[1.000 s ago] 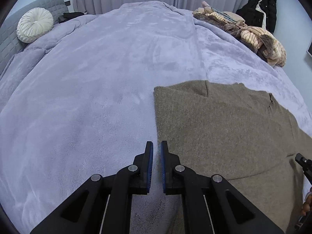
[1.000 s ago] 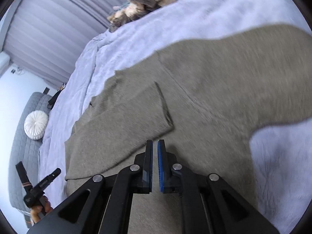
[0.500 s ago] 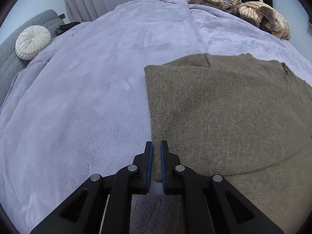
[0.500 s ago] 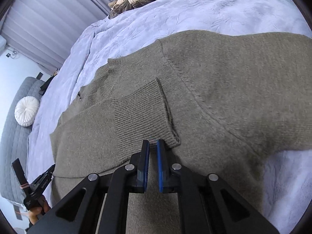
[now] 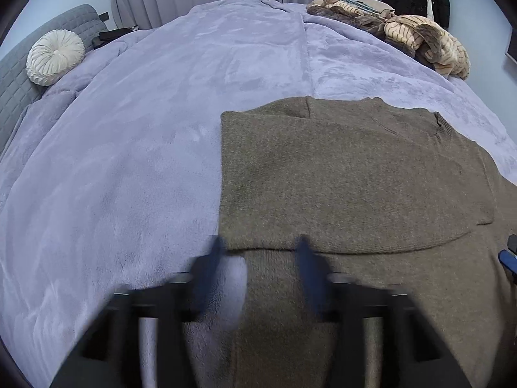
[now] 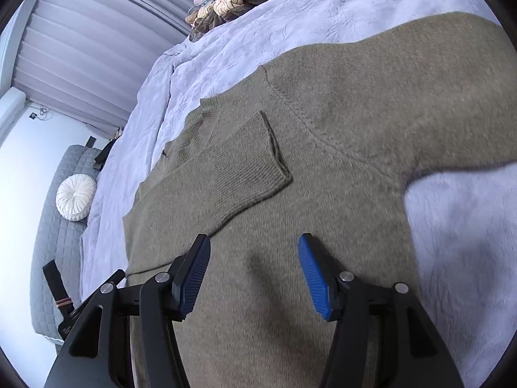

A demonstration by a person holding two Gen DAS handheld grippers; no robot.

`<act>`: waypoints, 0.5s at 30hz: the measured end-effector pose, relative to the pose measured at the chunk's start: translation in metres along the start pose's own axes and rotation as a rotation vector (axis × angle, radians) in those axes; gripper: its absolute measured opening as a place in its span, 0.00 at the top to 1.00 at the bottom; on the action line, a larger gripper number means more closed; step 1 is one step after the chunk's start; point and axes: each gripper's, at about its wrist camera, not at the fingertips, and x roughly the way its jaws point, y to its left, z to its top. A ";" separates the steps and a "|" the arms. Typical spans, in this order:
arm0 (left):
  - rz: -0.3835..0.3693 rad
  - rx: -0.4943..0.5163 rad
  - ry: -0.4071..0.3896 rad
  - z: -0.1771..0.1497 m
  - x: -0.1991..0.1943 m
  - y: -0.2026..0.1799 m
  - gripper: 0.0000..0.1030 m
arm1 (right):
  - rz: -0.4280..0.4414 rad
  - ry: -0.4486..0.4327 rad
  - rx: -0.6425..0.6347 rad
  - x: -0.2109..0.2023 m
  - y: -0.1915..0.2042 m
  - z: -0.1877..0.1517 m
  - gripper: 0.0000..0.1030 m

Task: Fold small clothes

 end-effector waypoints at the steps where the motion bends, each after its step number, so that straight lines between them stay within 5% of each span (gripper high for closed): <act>1: 0.020 -0.007 -0.030 -0.002 -0.005 -0.002 0.03 | 0.005 0.000 0.003 -0.002 -0.001 -0.002 0.39; 15: -0.016 0.092 -0.033 -0.027 -0.037 -0.065 0.02 | 0.060 -0.027 0.071 -0.046 -0.033 -0.028 0.33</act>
